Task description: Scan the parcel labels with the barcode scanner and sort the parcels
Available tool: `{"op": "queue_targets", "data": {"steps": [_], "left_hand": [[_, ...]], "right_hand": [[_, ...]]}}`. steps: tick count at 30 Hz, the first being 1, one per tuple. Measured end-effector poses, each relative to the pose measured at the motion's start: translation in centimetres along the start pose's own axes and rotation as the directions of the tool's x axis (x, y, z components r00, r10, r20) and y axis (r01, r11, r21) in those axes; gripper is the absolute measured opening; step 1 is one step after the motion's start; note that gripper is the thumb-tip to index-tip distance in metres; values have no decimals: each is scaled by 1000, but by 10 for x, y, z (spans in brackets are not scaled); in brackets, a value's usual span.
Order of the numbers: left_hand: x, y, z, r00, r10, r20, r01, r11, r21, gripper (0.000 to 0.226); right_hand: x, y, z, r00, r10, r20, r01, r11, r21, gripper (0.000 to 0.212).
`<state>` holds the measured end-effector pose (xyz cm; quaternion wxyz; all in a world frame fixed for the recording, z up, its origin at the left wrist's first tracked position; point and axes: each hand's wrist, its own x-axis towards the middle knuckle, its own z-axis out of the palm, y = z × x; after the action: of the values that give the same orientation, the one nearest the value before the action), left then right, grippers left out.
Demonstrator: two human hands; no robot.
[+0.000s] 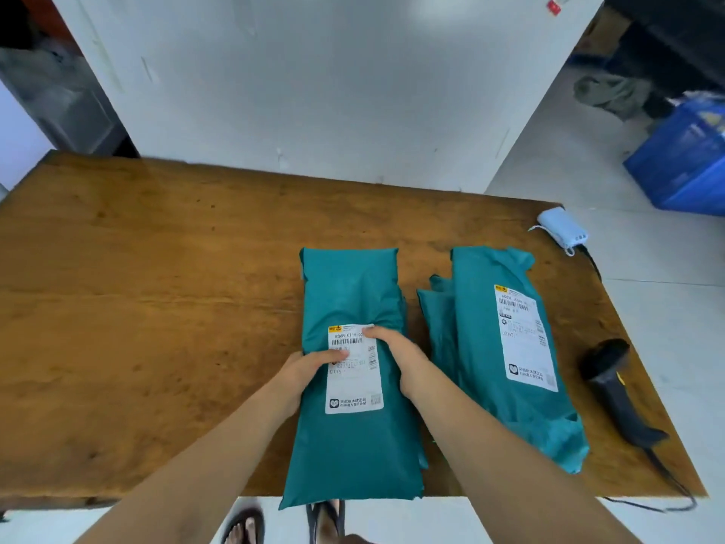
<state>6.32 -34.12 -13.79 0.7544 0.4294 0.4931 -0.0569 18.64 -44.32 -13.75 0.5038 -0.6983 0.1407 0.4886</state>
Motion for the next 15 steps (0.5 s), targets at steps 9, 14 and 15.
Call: {"op": "queue_targets", "data": {"steps": [9,14,15], "left_hand": [[-12,76,-41,976,153,156,-168,982,89,40],[-41,149,-52,892,288,349,-353,925,140,28],[-52,164,-48,863,314,395,-393,910,134,19]], "right_hand": [[-34,-46,37,984,-141,108,135,989,57,44],[-62,-97,63,941,-338,17,332,933,138,76],[-70,-108,62,926,-377,-11,374,916,148,83]]}}
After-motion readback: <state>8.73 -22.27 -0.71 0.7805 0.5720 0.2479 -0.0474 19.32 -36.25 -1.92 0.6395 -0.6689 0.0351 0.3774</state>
